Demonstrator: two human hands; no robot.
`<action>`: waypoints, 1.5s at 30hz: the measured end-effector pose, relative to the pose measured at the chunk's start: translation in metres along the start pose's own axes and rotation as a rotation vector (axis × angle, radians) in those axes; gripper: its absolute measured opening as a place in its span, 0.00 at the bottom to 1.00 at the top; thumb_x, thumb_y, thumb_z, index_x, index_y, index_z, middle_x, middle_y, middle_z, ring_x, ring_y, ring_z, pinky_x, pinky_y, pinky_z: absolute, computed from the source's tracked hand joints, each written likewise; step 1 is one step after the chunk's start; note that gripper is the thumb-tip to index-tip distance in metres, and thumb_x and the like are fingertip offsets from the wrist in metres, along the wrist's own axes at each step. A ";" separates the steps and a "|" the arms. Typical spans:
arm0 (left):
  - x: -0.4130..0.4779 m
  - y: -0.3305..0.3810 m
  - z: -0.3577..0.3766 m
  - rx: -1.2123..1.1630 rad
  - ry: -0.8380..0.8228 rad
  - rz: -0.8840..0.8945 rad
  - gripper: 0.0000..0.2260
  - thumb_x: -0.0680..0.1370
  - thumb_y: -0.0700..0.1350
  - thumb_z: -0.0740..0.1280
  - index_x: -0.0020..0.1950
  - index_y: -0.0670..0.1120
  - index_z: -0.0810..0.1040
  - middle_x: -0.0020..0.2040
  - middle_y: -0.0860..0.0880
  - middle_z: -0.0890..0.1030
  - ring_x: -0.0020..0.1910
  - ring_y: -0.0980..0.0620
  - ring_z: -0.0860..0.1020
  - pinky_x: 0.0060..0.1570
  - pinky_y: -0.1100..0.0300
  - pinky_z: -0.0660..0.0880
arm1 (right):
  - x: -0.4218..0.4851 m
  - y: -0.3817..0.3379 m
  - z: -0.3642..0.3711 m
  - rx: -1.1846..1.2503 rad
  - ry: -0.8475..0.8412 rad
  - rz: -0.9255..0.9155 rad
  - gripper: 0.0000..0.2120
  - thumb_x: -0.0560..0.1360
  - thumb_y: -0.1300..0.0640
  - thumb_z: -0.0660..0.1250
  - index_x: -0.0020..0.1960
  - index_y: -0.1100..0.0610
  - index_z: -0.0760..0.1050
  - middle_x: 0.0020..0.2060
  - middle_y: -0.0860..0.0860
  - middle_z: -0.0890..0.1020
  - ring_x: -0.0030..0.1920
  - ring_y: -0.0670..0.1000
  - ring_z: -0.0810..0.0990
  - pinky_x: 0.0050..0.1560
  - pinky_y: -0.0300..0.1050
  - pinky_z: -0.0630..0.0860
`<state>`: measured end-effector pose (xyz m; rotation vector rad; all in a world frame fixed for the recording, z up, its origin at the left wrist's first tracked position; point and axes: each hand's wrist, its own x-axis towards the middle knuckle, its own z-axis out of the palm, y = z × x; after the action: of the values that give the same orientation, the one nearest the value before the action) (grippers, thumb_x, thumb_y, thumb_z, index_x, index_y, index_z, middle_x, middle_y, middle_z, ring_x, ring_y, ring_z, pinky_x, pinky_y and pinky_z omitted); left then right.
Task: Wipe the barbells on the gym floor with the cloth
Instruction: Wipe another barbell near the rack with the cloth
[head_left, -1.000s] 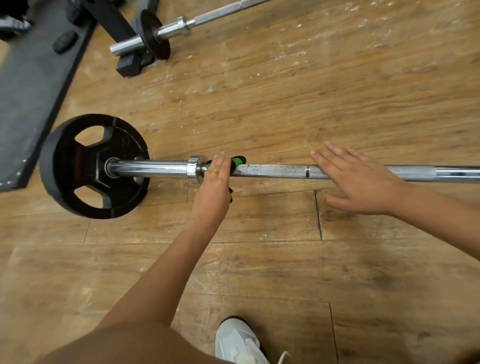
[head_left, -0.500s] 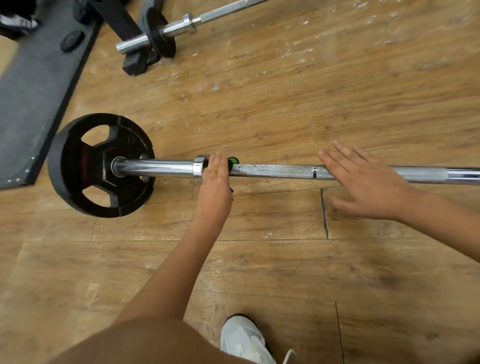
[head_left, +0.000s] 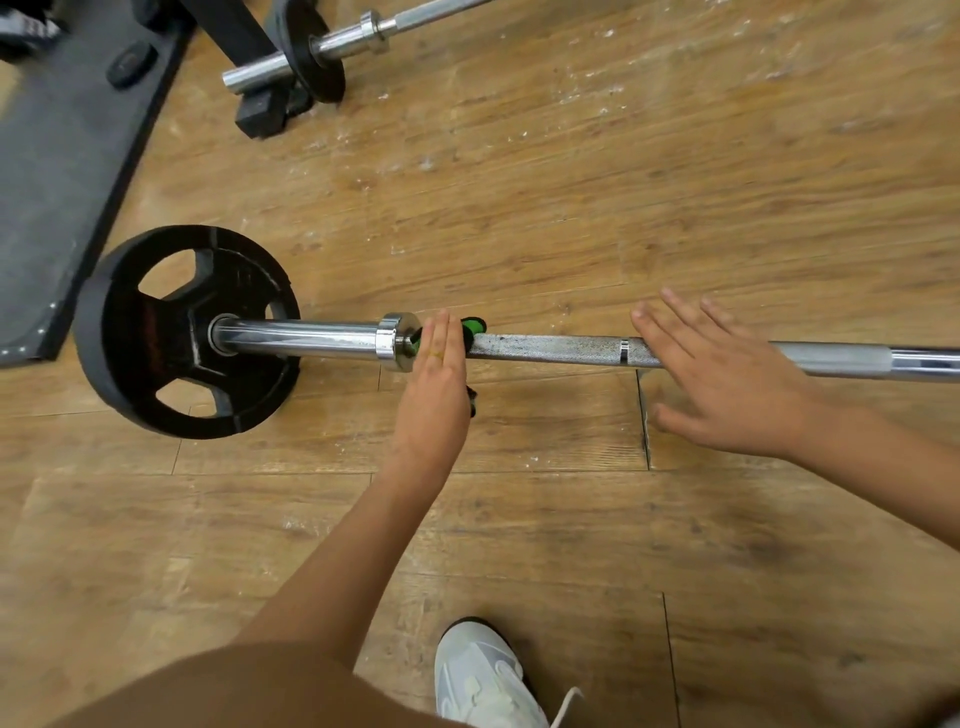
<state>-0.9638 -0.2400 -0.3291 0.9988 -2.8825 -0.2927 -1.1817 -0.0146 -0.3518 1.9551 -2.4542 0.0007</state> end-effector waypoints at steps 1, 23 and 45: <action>0.001 -0.002 -0.002 -0.015 0.002 -0.017 0.38 0.76 0.24 0.59 0.82 0.41 0.49 0.83 0.44 0.50 0.82 0.49 0.46 0.78 0.57 0.48 | -0.001 -0.001 0.001 0.005 0.007 0.000 0.44 0.73 0.38 0.56 0.80 0.65 0.56 0.77 0.61 0.64 0.79 0.60 0.56 0.76 0.57 0.51; -0.028 -0.027 -0.014 0.013 -0.057 0.029 0.34 0.77 0.25 0.59 0.81 0.41 0.56 0.82 0.43 0.57 0.81 0.48 0.52 0.76 0.61 0.50 | -0.041 -0.037 0.006 0.052 0.050 -0.004 0.41 0.75 0.41 0.55 0.80 0.64 0.54 0.78 0.61 0.61 0.80 0.60 0.53 0.77 0.61 0.56; -0.073 -0.027 -0.012 -0.025 -0.033 0.039 0.21 0.80 0.30 0.56 0.73 0.41 0.66 0.72 0.42 0.71 0.67 0.37 0.73 0.52 0.52 0.72 | -0.075 -0.073 -0.002 0.013 0.027 -0.027 0.40 0.76 0.47 0.55 0.81 0.64 0.49 0.80 0.61 0.54 0.81 0.61 0.46 0.79 0.61 0.49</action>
<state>-0.8891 -0.2173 -0.3234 0.9406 -2.9161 -0.3453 -1.0935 0.0420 -0.3501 1.9793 -2.4176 0.0427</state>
